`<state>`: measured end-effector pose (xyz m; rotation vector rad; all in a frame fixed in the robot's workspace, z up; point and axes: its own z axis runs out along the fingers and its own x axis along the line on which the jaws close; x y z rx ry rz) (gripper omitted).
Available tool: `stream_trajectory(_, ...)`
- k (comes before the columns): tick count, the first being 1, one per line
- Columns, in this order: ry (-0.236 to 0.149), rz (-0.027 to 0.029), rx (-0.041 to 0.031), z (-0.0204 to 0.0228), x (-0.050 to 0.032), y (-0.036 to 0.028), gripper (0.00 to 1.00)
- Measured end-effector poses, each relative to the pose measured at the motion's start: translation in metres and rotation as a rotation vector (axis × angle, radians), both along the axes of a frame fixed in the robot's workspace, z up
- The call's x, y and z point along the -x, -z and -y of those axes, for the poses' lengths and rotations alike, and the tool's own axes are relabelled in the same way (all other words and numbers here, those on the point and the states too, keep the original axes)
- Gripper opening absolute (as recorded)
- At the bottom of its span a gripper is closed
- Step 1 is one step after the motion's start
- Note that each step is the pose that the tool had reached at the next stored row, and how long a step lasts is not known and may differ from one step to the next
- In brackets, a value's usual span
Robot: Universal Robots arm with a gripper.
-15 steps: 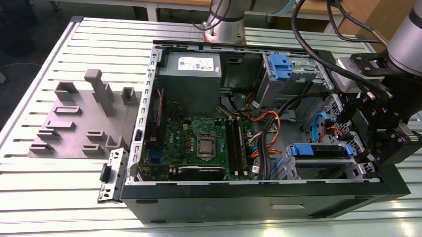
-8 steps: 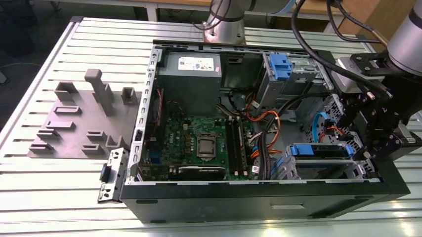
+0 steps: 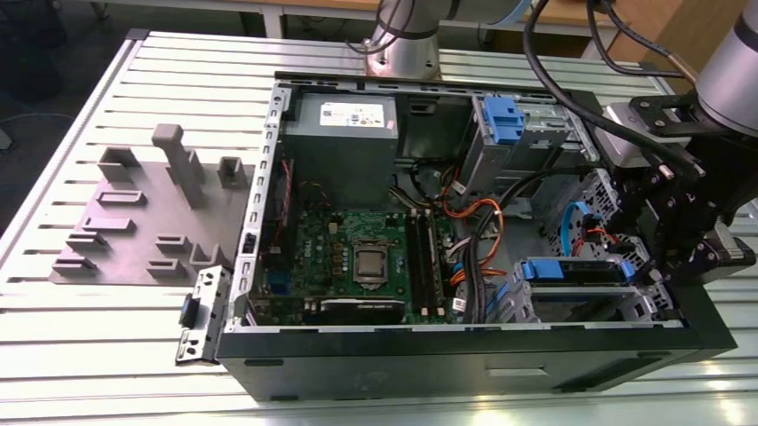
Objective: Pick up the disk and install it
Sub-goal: 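Insert the first disk wire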
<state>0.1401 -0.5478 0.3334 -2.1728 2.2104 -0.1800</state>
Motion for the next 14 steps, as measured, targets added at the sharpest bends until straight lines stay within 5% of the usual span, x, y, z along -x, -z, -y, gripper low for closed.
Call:
stream_trajectory(6, 0.0, -0.0003, 0.0, 0.0, 0.0, 0.0, 0.57)
stream_trajectory(14, 0.0, -0.0008, -0.0004, 0.0001, 0.0, -0.0002, 0.57)
